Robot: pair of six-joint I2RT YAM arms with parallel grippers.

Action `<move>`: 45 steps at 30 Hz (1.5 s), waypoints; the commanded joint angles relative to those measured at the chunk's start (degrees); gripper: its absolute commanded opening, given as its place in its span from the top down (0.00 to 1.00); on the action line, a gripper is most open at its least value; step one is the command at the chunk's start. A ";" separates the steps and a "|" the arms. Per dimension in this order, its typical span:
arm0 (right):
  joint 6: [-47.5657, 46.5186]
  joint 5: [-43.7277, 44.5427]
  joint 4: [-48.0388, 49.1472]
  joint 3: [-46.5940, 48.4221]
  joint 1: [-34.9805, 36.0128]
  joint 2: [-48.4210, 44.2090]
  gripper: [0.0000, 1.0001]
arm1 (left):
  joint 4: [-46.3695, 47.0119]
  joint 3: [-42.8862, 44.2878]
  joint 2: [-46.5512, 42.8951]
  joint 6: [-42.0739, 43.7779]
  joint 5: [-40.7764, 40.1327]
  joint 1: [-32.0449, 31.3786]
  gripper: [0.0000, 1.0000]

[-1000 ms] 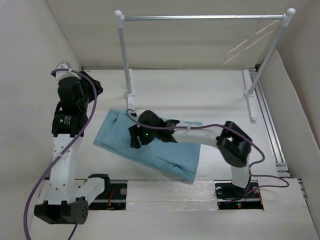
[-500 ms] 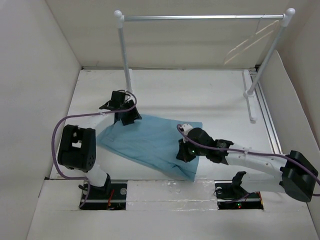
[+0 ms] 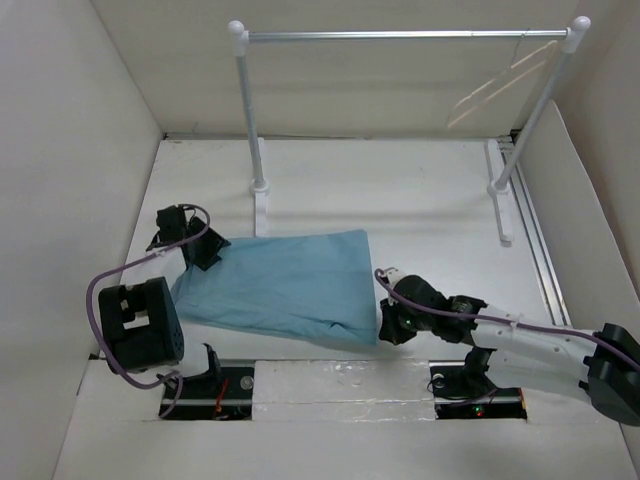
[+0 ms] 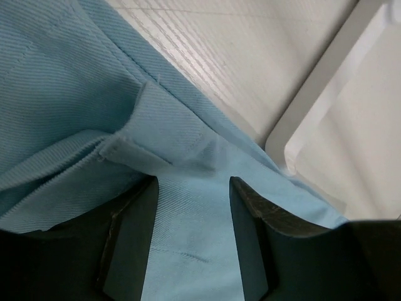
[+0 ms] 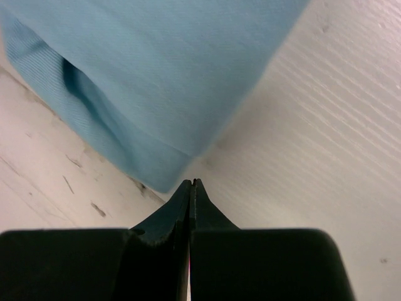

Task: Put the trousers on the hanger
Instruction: Fold the trousers, then grab a hanger with the right arm

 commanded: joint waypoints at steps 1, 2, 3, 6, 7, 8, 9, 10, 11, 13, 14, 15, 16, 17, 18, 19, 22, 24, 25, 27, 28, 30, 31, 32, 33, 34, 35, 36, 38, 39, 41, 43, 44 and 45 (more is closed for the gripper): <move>-4.01 0.24 -6.07 4.14 -1.15 0.04 1.00 | -2.44 0.72 -5.03 1.30 -0.55 -1.06 0.54; -5.24 1.03 -7.39 8.34 -1.67 -0.13 0.99 | -3.40 1.95 -6.01 2.17 -1.15 -2.29 0.54; -6.30 2.17 -9.67 10.90 -2.20 -0.22 0.96 | -4.28 4.83 -6.97 2.70 -1.77 -5.26 0.54; -12.10 3.31 -13.02 24.39 -6.23 0.39 0.85 | -6.66 11.24 -10.66 3.76 -5.72 -11.33 0.65; -15.16 3.32 -14.68 28.38 -7.55 0.92 0.86 | -7.19 12.84 -11.54 4.02 -7.03 -16.05 0.72; -16.84 3.06 -15.57 32.60 -10.09 1.36 0.90 | -7.63 14.77 -11.55 4.46 -9.48 -18.54 0.79; -18.42 3.49 -17.49 41.77 -11.50 2.67 1.00 | -8.15 18.70 -11.20 4.90 -10.29 -21.26 0.87; -20.79 3.76 -18.12 46.39 -12.91 3.38 1.00 | -9.12 20.83 -10.07 5.16 -11.17 -24.16 0.93; -21.86 3.93 -18.74 50.96 -16.06 3.91 1.00 | -9.65 22.94 -9.36 5.34 -13.96 -30.37 1.00; -23.44 5.51 -19.18 62.45 -19.32 5.75 1.00 | -10.96 28.57 -6.82 6.48 -18.44 -37.34 1.00; -24.06 7.69 -18.75 65.22 -21.17 6.37 1.00 | -11.58 30.24 -5.85 6.83 -23.43 -44.51 1.00; -24.50 7.89 -16.48 67.33 -25.80 6.81 1.00 | -12.11 33.22 -4.97 7.27 -25.83 -47.71 1.00; -25.03 6.41 -15.94 71.79 -28.89 8.55 1.00 | -12.90 34.12 -3.31 7.19 -26.90 -50.27 1.00; -25.20 4.13 -15.58 74.10 -31.97 9.96 1.00 | -12.90 34.91 -2.77 7.01 -28.04 -52.47 1.00; -24.08 0.54 -14.97 78.39 -38.00 12.85 1.00 | -12.12 35.00 -2.59 6.49 -27.97 -56.14 1.00; -22.67 -1.41 -14.96 78.43 -41.28 12.88 0.96 | -11.33 34.40 -2.76 6.40 -27.96 -58.09 1.00; -13.83 -9.40 -10.58 81.86 -53.94 17.52 0.46 | -9.30 31.50 -3.73 5.17 -28.92 -65.30 0.81; -8.36 -16.35 -3.67 80.46 -59.48 18.58 0.22 | -9.56 29.39 -4.34 4.55 -29.54 -69.95 0.67; -2.94 -18.63 -1.71 79.75 -63.77 19.37 0.19 | -9.56 28.60 -4.87 2.72 -31.29 -71.63 0.57; 2.54 -24.59 7.13 76.77 -66.53 21.22 0.17 | -7.30 24.65 -7.49 2.62 -32.88 -76.71 0.51; 7.53 -25.76 9.36 75.89 -67.84 21.83 0.17 | -7.28 23.59 -8.03 2.18 -34.02 -77.79 0.50; 10.55 -27.43 14.45 74.83 -68.64 23.77 0.17 | -8.06 21.39 -8.91 0.08 -33.51 -78.33 0.50; 11.96 -27.44 14.65 75.00 -68.65 24.38 0.16 | -8.16 20.77 -9.00 -0.54 -32.72 -78.33 0.50; 12.67 -27.70 15.26 75.00 -68.65 25.09 0.16 | -8.16 19.63 -9.09 -1.16 -32.28 -78.33 0.50; 13.54 -28.75 17.45 74.39 -68.65 26.22 0.17 | -7.64 19.01 -9.44 -1.08 -31.75 -78.33 0.50; 15.55 -29.02 18.16 73.78 -68.65 26.67 0.17 | -7.37 18.49 -9.53 -1.07 -30.96 -78.33 0.51; 16.71 -29.02 21.04 73.07 -69.17 26.85 0.17 | -7.19 17.96 -9.53 -1.07 -30.78 -78.33 0.50; 17.59 -28.68 22.29 72.11 -69.17 26.94 0.17 | -7.19 17.78 -9.44 -1.07 -30.60 -78.33 0.51; 20.31 -28.06 24.84 68.77 -69.17 26.94 0.17 | -7.10 17.69 -9.18 -1.07 -30.43 -78.33 0.51; 20.93 -27.80 25.81 68.06 -68.65 27.20 0.18 | -7.10 17.69 -8.92 -0.99 -30.34 -78.33 0.51; 22.08 -27.27 26.26 66.66 -67.95 27.90 0.19 | -7.02 17.86 -8.56 -0.99 -30.08 -78.33 0.51; 22.52 -25.95 26.44 65.78 -67.24 28.52 0.20 | -7.19 18.04 -8.04 -1.07 -29.99 -78.33 0.51; 22.87 -25.51 26.17 64.99 -66.72 28.61 0.21 | -7.10 18.22 -8.04 -0.99 -30.07 -78.33 0.51; 23.04 -24.64 27.65 64.37 -66.71 28.61 0.21 | -7.10 18.30 -7.95 -1.16 -29.99 -78.33 0.51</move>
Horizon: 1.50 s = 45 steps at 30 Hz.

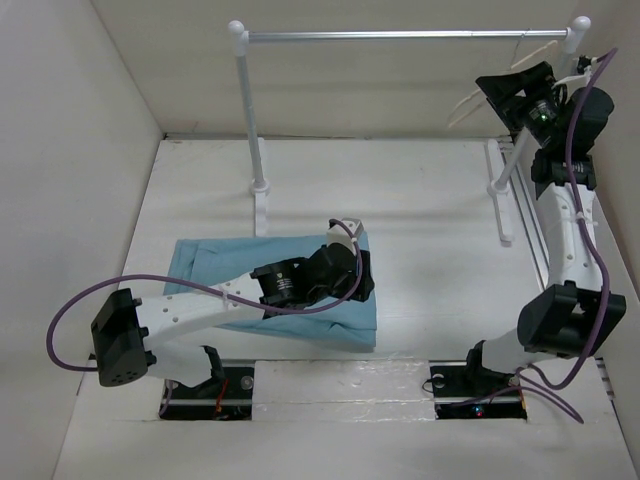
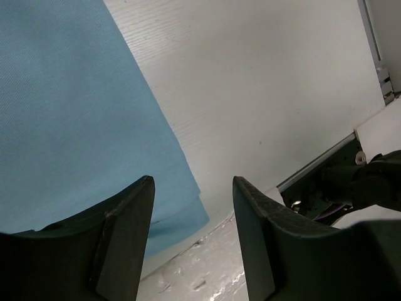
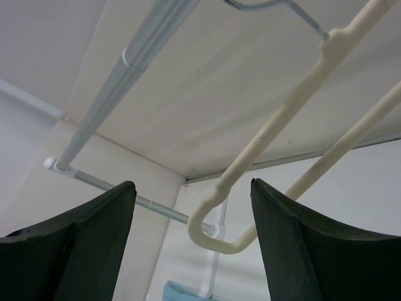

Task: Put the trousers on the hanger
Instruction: Grab a hanger with the right arm

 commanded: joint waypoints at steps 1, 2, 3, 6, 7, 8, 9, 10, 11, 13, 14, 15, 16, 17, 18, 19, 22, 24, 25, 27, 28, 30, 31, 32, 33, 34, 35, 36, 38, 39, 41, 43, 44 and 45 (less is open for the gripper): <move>3.81 1.53 7.66 -1.70 1.61 0.02 0.21 | 1.64 0.34 -0.50 -0.53 -0.26 0.07 0.51; 4.34 1.80 8.28 -2.06 2.22 0.63 0.22 | 1.64 0.43 -0.50 -0.53 -0.26 0.07 0.51; 4.69 1.54 8.89 -2.06 2.23 1.16 0.23 | 1.38 0.34 -0.50 -0.53 -0.35 0.07 0.51; 6.71 1.80 11.27 -2.85 3.54 2.57 0.27 | 0.85 0.34 -0.67 -0.79 -0.70 0.07 0.52; 7.07 1.89 11.53 -3.03 4.07 2.83 0.28 | 0.76 0.25 -0.76 -0.97 -0.79 0.07 0.52; 7.50 2.06 12.15 -3.38 4.08 3.01 0.29 | 0.76 -0.01 -0.76 -1.14 -0.88 0.07 0.52; 7.86 2.58 13.63 -4.34 4.08 3.01 0.32 | 0.67 -0.01 -0.85 -1.23 -0.79 0.07 0.52; 8.73 3.02 14.25 -4.78 4.68 2.92 0.35 | 0.67 -0.10 -0.93 -1.41 -0.79 0.07 0.52; 9.00 3.64 14.61 -5.31 4.69 2.92 0.37 | 0.50 -0.10 -0.93 -1.67 -0.88 0.07 0.52; 9.18 4.17 14.79 -6.10 5.30 2.83 0.37 | 0.50 -0.10 -1.02 -1.76 -1.05 0.07 0.52; 9.27 4.69 14.70 -6.19 5.31 3.01 0.37 | 0.50 -0.10 -1.11 -1.67 -1.14 0.07 0.52; 9.70 5.05 15.14 -6.37 5.83 3.27 0.36 | 0.50 -0.10 -1.02 -1.76 -1.23 0.07 0.52; 10.05 5.14 16.18 -6.80 5.83 3.71 0.36 | 0.41 -0.01 -0.94 -1.85 -1.23 0.07 0.52; 10.75 5.05 18.98 -7.07 5.83 4.15 0.36 | 0.32 0.16 -0.93 -1.76 -1.31 0.07 0.52; 11.72 4.88 20.14 -7.25 6.36 4.59 0.37 | 0.06 0.16 -0.85 -1.76 -1.14 0.07 0.52; 12.08 4.61 20.85 -6.64 6.36 5.81 0.39 | 0.06 0.08 -0.85 -2.02 -1.05 0.07 0.52; 12.78 4.79 22.07 -6.81 6.88 6.43 0.47 | -0.03 -0.19 -0.93 -2.37 -0.96 0.07 0.52; 13.39 4.79 23.22 -7.16 6.89 6.44 0.54 | -0.12 -0.45 -1.11 -2.55 -1.05 0.07 0.52; 13.48 4.87 23.57 -7.42 6.89 6.44 0.58 | -0.12 -0.37 -1.11 -2.64 -1.14 0.07 0.52; 12.96 4.87 23.67 -7.34 7.42 6.08 0.67 | -0.30 -0.28 -1.46 -2.73 -1.49 0.07 0.52; 12.78 4.70 23.67 -7.16 7.42 5.91 0.70 | -0.38 -0.10 -1.46 -2.64 -1.58 0.07 0.52; 12.61 4.17 24.28 -6.81 7.94 5.56 0.75 | -0.73 0.60 -1.38 -2.20 -1.84 0.07 0.52; 12.52 4.00 24.45 -6.72 7.94 5.30 0.76 | -0.91 0.86 -1.20 -2.20 -2.10 0.07 0.52; 12.61 3.65 24.63 -6.63 7.94 5.21 0.77 | -1.08 1.48 -1.02 -1.85 -2.19 0.07 0.52; 12.26 3.56 24.55 -6.63 7.94 4.60 0.78 | -1.09 1.66 -0.94 -1.76 -2.02 0.07 0.52; 11.99 3.38 24.37 -6.63 7.94 4.16 0.79 | -1.09 1.83 -0.85 -1.76 -2.11 0.07 0.52; 11.56 2.86 23.59 -6.28 7.94 3.80 0.80 | -1.09 2.09 -0.67 -1.76 -2.11 0.07 0.52; 10.68 2.51 22.62 -6.02 7.94 3.36 0.80 | -1.00 2.18 -0.41 -1.58 -2.02 0.07 0.52; 9.97 1.98 21.21 -5.75 7.94 2.66 0.81 | -0.91 2.45 -0.15 -1.50 -1.76 0.07 0.52; 9.97 1.71 21.29 -6.10 7.94 2.31 0.81 | -1.00 2.62 -0.14 -1.32 -1.93 0.07 0.52; 9.97 1.27 21.38 -8.03 7.94 0.90 0.81 | -1.43 3.15 -0.23 -1.06 -2.54 0.07 0.52; 9.71 0.75 21.64 -9.70 8.47 -0.24 0.81 | -1.88 3.94 -0.41 -0.36 -3.68 0.07 0.52; 9.45 0.05 21.47 -11.10 8.47 -0.59 0.81 | -2.66 5.16 -0.58 0.08 -3.95 0.07 0.52; 8.83 0.13 21.29 -11.81 8.47 -0.86 0.81 | -3.02 5.78 -0.67 0.44 -4.74 0.07 0.51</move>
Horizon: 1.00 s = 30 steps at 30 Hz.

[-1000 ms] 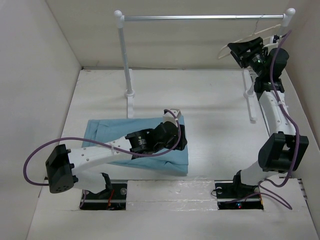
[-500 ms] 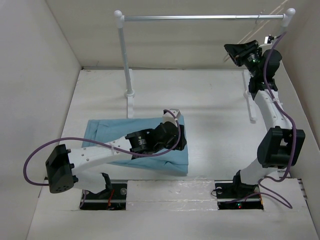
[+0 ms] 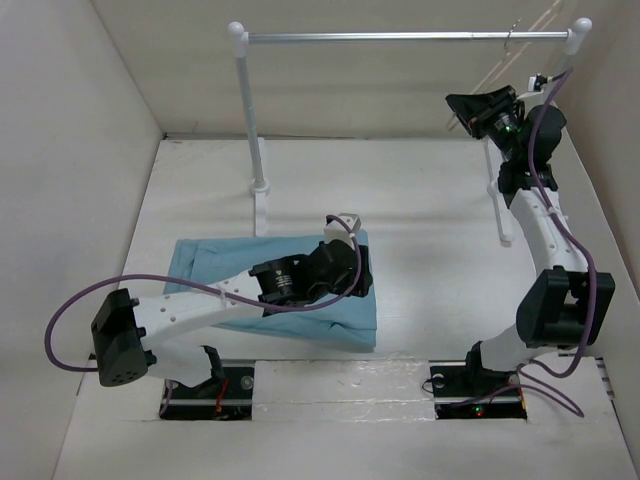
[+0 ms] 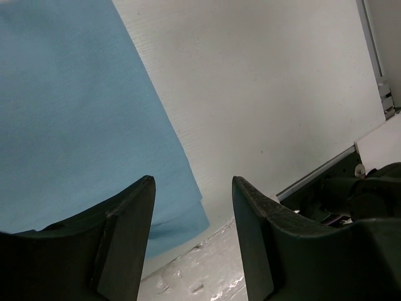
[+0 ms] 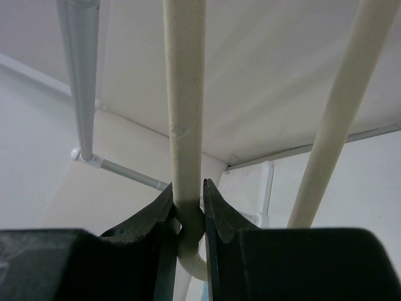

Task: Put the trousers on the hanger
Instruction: Grab a hanger with the right arm, then place trousers on hanger

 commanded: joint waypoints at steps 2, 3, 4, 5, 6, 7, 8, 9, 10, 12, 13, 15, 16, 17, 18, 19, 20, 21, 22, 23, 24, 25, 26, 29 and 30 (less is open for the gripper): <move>-3.57 -2.65 3.61 -3.31 0.71 -4.84 0.81 | -1.38 6.29 -0.80 3.09 -3.19 0.07 0.51; -4.27 -2.91 3.35 -3.85 0.71 -5.02 0.81 | -1.82 7.00 -0.72 3.53 -3.54 0.07 0.51; -4.62 -3.18 2.82 -4.29 1.23 -5.19 0.81 | -2.08 7.70 -0.71 3.88 -3.72 0.07 0.51; -5.06 -3.61 2.21 -4.64 1.24 -5.63 0.81 | -2.52 9.01 -0.71 4.40 -3.98 0.07 0.50; -5.50 -3.88 2.20 -5.69 1.24 -5.72 0.81 | -2.61 9.46 -0.80 4.50 -4.16 0.07 0.50; -5.76 -3.79 2.12 -6.14 1.24 -6.07 0.81 | -2.53 9.81 -0.72 4.85 -4.25 0.07 0.50; -6.03 -4.23 1.59 -6.49 1.24 -6.25 0.81 | -2.44 10.51 -0.71 5.11 -4.25 0.07 0.50; -6.90 -4.49 1.15 -7.01 1.24 -6.51 0.81 | -2.61 10.96 -0.71 5.37 -4.34 0.07 0.48; -7.26 -4.76 0.63 -7.45 1.24 -6.69 0.81 | -2.79 11.40 -0.63 5.46 -4.34 0.07 0.48; -8.83 -5.29 -0.96 -8.42 1.77 -7.56 0.81 | -3.05 12.71 -0.63 5.73 -4.16 0.77 0.48; -9.36 -5.20 -1.48 -9.82 1.77 -7.91 0.81 | -2.97 13.68 -0.63 5.99 -4.07 1.30 0.47; -11.99 -5.20 -3.24 -11.49 3.16 -8.79 0.81 | -2.00 15.26 -0.89 6.51 -2.94 3.14 0.46; -12.96 -5.20 -4.20 -13.33 3.17 -9.58 0.81 | -1.39 15.79 -0.80 7.04 -2.76 3.67 0.45; -14.10 -5.11 -6.22 -14.39 4.04 -9.94 0.81 | -0.34 17.71 -0.45 7.48 -2.58 4.28 0.44; -16.47 -5.02 -7.28 -15.45 4.57 -10.46 0.81 | 0.19 18.77 -0.02 7.92 -2.06 5.42 0.42; -17.62 -5.02 -8.16 -16.50 5.62 -11.51 0.81 | 0.46 20.09 0.68 8.79 -1.79 6.04 0.42; -18.68 -4.76 -9.91 -19.03 6.24 -11.96 0.81 | 0.55 22.71 2.34 9.15 -1.70 6.57 0.42; -21.30 -4.85 -11.75 -23.15 8.16 -13.70 0.81 | 0.72 27.00 5.58 10.63 -1.70 7.18 0.40; -21.32 -4.85 -11.77 -23.19 8.18 -13.72 0.81 | 0.81 27.04 5.61 10.65 -1.70 7.19 0.40; -22.89 -5.02 -12.38 -26.32 10.18 -15.63 0.82 | 1.86 29.92 8.92 12.22 -2.22 7.19 0.39; -22.90 -5.20 -12.39 -27.75 10.20 -15.65 0.82 | 1.87 29.94 8.95 12.23 -2.23 7.19 0.39; -23.43 -5.29 -12.56 -29.15 10.73 -16.35 0.82 | 2.13 30.73 10.08 12.67 -2.31 7.19 0.38; -23.61 -5.37 -12.82 -30.39 10.73 -17.23 0.82 | 2.31 32.21 11.23 13.02 -2.49 7.71 0.38; -24.66 -5.29 -14.84 -34.08 13.19 -20.48 0.83 | 3.71 33.19 15.18 13.46 -2.40 8.33 0.38; -24.66 -5.55 -15.54 -34.96 13.71 -21.27 0.83 | 4.67 33.20 16.76 13.64 -2.32 8.33 0.38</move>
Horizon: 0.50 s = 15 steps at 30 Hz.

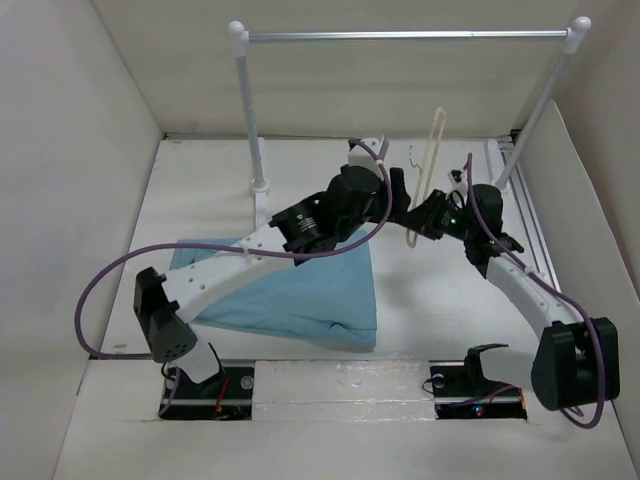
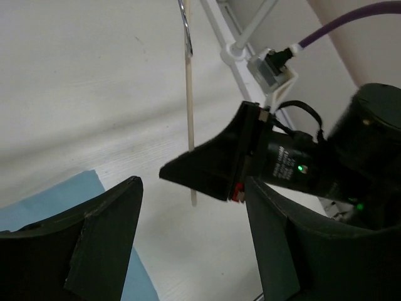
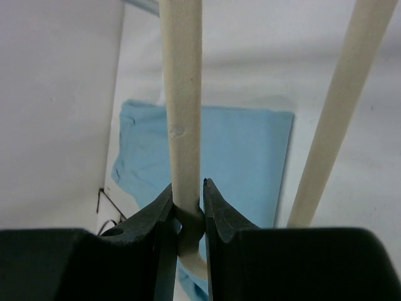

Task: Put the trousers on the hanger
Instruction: Place trousers on hanger

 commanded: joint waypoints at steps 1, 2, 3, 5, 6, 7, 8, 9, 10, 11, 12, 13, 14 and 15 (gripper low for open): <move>-3.42 -1.22 0.75 -2.50 2.00 -5.18 0.83 | 2.60 1.35 3.59 2.34 -0.09 0.79 0.38; -3.07 -1.40 0.32 -3.13 2.01 -5.98 0.83 | 3.13 1.26 4.38 2.34 -0.17 0.79 0.38; -2.89 -1.40 0.23 -3.74 2.79 -6.86 0.83 | 3.83 1.18 5.70 2.43 -0.26 0.79 0.38; -2.45 -1.75 -0.12 -5.23 3.32 -8.71 0.83 | 4.89 0.48 6.85 2.25 -0.26 0.79 0.39; -2.28 -2.10 -0.21 -5.68 3.33 -9.24 0.83 | 6.28 0.04 7.46 2.08 -0.17 0.79 0.39; -1.93 -2.10 -0.21 -6.03 4.02 -9.50 0.83 | 6.91 -0.40 7.73 1.20 -0.35 0.79 0.40; -1.84 -2.10 -0.74 -6.47 4.99 -10.20 0.83 | 7.52 -1.02 7.99 0.94 -0.44 0.79 0.40; -1.84 -1.84 -1.26 -6.56 5.60 -10.56 0.83 | 9.09 -1.20 8.34 0.67 -0.44 0.79 0.40; -2.18 -1.58 -1.96 -6.56 6.65 -10.65 0.83 | 9.89 -1.46 8.43 0.41 0.00 0.79 0.40; -2.19 -1.49 -2.58 -6.74 6.66 -10.91 0.83 | 10.60 -2.07 8.61 0.23 0.35 0.79 0.40; -2.01 -1.14 -2.59 -7.17 7.53 -11.17 0.83 | 11.56 -2.25 9.04 0.23 0.62 0.79 0.40; -1.23 -0.96 -2.59 -7.53 7.54 -11.44 0.83 | 11.57 -2.51 9.22 0.14 0.70 0.79 0.40; -0.79 -0.79 -1.80 -7.88 8.33 -11.53 0.83 | 13.05 -3.13 9.49 -0.38 0.53 0.79 0.40; -0.26 -0.87 -1.36 -8.32 9.12 -11.61 0.84 | 14.81 -3.83 9.66 -0.47 0.62 0.79 0.41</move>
